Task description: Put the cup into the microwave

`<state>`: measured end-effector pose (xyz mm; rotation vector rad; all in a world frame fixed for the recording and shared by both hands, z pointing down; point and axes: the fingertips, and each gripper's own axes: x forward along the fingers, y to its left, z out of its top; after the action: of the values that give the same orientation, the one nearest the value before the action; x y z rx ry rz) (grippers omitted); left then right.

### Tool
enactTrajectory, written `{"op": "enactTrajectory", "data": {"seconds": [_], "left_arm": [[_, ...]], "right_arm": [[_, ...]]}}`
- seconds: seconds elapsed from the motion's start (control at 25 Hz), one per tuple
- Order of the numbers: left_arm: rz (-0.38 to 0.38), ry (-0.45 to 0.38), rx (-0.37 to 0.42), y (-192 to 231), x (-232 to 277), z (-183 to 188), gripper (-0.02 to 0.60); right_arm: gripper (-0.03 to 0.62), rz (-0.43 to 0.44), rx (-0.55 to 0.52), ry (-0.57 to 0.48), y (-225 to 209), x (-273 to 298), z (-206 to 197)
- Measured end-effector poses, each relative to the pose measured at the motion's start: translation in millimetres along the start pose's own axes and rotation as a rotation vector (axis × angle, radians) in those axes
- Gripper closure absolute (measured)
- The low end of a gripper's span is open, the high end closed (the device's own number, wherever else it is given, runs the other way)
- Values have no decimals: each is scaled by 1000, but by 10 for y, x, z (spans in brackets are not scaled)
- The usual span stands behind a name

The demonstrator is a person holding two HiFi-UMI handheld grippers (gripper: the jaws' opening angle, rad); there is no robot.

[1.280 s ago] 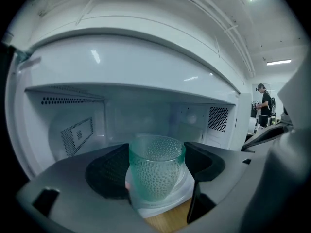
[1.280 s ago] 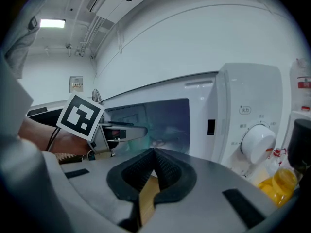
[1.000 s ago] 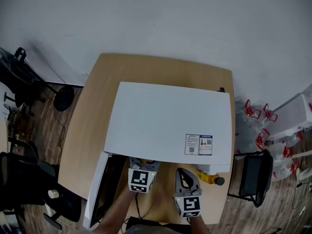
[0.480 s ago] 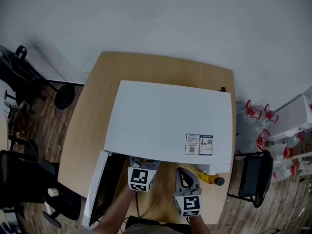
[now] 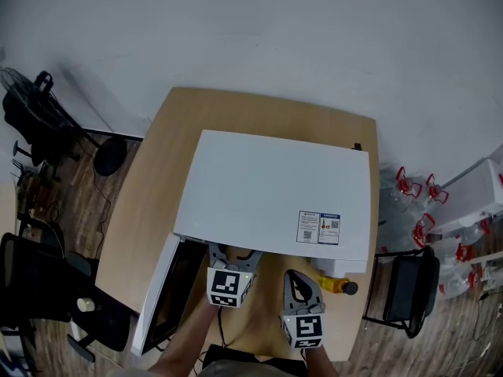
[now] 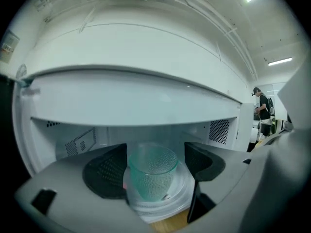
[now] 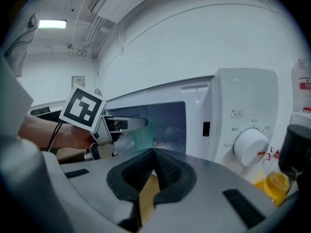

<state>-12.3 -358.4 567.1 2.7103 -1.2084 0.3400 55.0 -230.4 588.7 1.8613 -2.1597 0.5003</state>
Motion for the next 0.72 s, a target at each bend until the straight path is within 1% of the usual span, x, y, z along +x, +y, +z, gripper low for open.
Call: {"op": "enactTrajectory", "data": {"seconds": [0.52,0.72], "left_arm": [[54,-11,9,-303,-580,201,213],[77,-17,5,-469,-883,247,228]], "right_arm": [[579,39,-44,-76,62,-514,242],[579,51,-67,-111,76,-768,346]]}}
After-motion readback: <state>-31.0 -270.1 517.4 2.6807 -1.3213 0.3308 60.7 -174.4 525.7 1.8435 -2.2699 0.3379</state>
